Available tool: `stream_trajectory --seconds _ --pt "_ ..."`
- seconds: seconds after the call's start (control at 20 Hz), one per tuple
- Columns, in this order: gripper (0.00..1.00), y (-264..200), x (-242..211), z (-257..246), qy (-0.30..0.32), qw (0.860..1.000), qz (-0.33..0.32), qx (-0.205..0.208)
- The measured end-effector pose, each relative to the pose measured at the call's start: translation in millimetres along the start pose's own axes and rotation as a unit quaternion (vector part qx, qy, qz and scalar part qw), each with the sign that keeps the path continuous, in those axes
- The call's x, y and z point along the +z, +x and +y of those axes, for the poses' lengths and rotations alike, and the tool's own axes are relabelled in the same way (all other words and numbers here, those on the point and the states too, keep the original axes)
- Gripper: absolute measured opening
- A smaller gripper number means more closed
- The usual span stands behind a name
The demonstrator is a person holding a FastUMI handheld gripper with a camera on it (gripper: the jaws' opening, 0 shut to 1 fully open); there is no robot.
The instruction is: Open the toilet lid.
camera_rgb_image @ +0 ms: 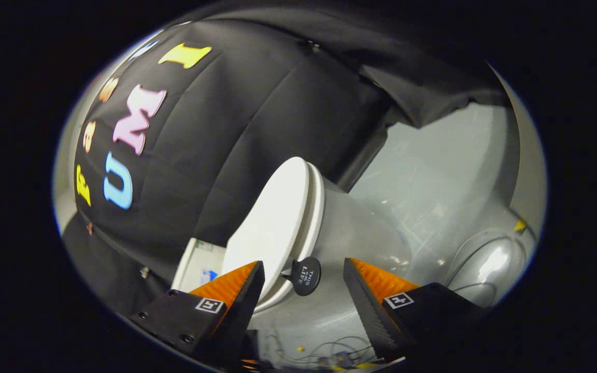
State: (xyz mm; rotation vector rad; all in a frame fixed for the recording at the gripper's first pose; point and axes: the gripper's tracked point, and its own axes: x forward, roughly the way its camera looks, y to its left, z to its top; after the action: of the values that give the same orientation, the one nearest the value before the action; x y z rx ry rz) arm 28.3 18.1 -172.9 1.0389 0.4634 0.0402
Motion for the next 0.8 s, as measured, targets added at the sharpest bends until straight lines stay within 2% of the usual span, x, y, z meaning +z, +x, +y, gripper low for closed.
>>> stream_trajectory --seconds 0.05,0.1,0.35,0.5,0.65,0.8 --pt "0.95 2 1 -3 0.025 1.0 0.001 0.003" --pt "0.88 4 2 -7 0.051 0.999 0.001 0.006" --pt "0.88 9 -2 -11 0.111 0.993 0.012 0.028" --pt "0.53 14 0 -22 0.125 0.992 0.004 0.018" --pt "0.53 14 4 -16 0.165 0.985 0.005 0.041" --pt "0.46 16 4 -14 0.191 0.98 0.006 0.054"
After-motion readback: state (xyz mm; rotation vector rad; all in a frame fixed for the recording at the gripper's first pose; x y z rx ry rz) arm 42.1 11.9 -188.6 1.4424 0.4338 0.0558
